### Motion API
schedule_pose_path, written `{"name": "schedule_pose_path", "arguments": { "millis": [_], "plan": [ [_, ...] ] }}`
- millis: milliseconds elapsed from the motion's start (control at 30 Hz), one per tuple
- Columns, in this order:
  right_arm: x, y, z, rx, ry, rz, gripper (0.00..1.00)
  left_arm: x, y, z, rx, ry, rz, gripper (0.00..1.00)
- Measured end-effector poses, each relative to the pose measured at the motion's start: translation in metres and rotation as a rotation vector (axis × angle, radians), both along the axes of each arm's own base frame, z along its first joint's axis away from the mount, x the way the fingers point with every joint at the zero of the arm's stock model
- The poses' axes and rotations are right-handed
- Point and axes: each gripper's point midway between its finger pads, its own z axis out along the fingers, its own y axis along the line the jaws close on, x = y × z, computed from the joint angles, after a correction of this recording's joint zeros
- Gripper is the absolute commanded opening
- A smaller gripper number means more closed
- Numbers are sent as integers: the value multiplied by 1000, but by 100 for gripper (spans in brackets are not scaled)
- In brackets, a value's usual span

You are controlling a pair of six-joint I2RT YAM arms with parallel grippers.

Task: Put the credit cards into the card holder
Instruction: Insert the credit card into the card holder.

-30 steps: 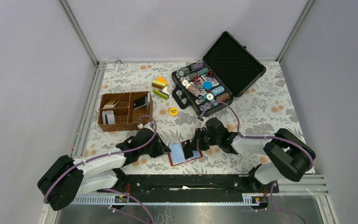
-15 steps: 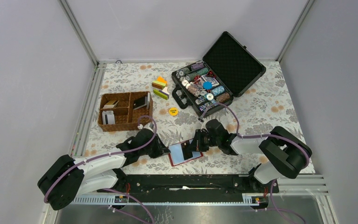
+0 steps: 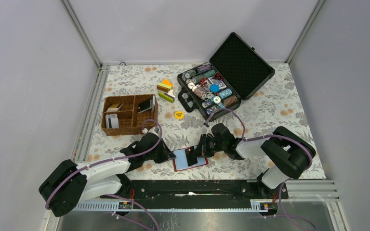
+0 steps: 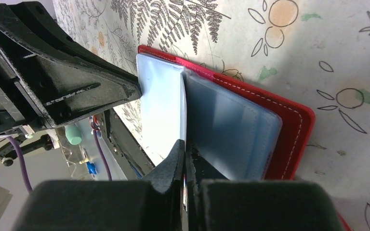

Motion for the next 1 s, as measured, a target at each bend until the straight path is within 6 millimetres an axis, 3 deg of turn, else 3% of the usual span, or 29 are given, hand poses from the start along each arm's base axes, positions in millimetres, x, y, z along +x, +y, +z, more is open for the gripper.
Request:
{"name": "schedule_pose_path", "arguments": {
  "millis": [600,900,1000],
  "plan": [
    [-2,12,-4,47,49,-22,0,0,1,-1,1,2,8,12],
    [-2,17,-5,65,57,-27,14,0,1,-2,-6,1,13,11],
    [-2,17,-6,60,58,-31,19,0,1,-2,-7,0,14,18]
  ]
}}
